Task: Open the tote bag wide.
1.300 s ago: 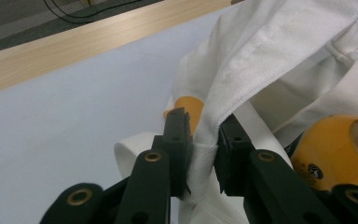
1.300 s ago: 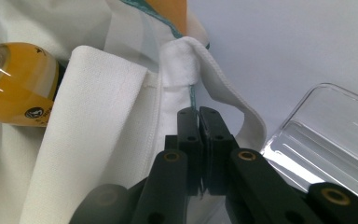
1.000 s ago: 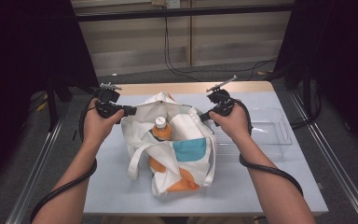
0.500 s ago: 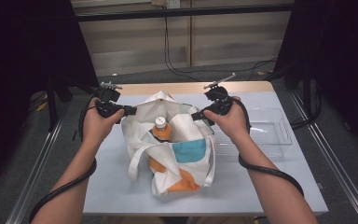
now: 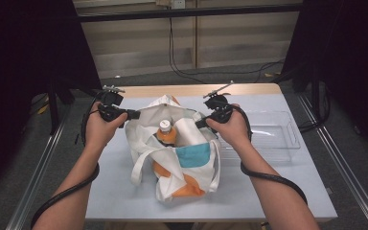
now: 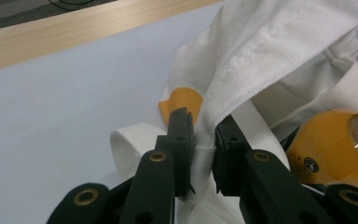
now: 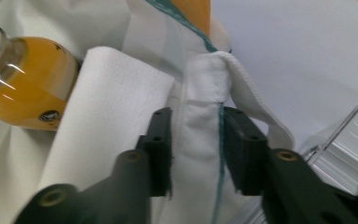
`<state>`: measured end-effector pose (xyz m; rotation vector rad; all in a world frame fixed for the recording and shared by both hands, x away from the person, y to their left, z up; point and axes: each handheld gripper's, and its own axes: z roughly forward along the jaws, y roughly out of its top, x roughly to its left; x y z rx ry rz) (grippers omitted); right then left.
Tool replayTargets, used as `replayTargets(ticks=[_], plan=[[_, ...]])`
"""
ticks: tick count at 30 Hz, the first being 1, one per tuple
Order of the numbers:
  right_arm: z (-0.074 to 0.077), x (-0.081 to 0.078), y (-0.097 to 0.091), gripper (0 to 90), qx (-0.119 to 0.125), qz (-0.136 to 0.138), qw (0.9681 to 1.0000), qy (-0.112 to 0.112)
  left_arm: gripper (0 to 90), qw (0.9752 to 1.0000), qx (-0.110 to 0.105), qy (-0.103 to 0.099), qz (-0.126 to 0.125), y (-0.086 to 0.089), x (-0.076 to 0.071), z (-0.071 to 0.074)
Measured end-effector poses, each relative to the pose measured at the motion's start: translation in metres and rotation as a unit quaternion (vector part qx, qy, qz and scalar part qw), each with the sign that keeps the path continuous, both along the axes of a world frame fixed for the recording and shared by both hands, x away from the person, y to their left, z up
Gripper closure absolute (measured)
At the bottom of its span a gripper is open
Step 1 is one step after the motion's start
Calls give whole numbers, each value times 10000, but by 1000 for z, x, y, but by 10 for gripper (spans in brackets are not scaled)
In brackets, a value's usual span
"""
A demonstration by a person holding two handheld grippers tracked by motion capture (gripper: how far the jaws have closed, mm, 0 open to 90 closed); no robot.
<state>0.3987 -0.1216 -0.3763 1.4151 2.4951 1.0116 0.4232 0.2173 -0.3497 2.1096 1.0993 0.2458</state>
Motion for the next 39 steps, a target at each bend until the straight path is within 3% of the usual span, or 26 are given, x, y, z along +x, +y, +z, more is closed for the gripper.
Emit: replayTargets(ticks=[4, 9, 19, 26, 31, 32, 35, 37, 38, 39], plan=[[-6, 1, -2, 812, 24, -51, 9999, 125, 795, 10000, -34, 11, 33, 2, 1, -1], [-12, 4, -4, 869, -65, -88, 9997, 223, 800, 9999, -54, 97, 63, 4, 2, -7], [-30, 7, -2, 873, -106, -79, 9993, 344, 809, 9989, -61, 404, 236, 16, 8, -36], [-38, 7, 2, 872, -190, -14, 9991, 369, 814, 9978, -23, 634, 205, 18, 9, -55], [-40, 5, 2, 872, -205, -35, 9992, 354, 816, 9974, -63, 660, 270, 16, 7, -61], [-40, 5, 2, 872, -186, -42, 9992, 359, 816, 9974, 46, 715, 121, 18, 7, -61], [-42, 3, 1, 866, -147, -39, 9995, 270, 815, 9973, -60, 697, 237, 17, 4, -63], [-40, 1, 0, 850, -145, -80, 9996, 223, 816, 9976, 21, 675, 163, 18, 3, -62], [-39, 0, -1, 837, -129, -101, 9997, 172, 816, 9974, -101, 671, 248, 17, 1, -62], [-37, -1, -1, 817, -123, -101, 9998, 148, 815, 9975, -51, 681, 159, 19, 1, -61]])
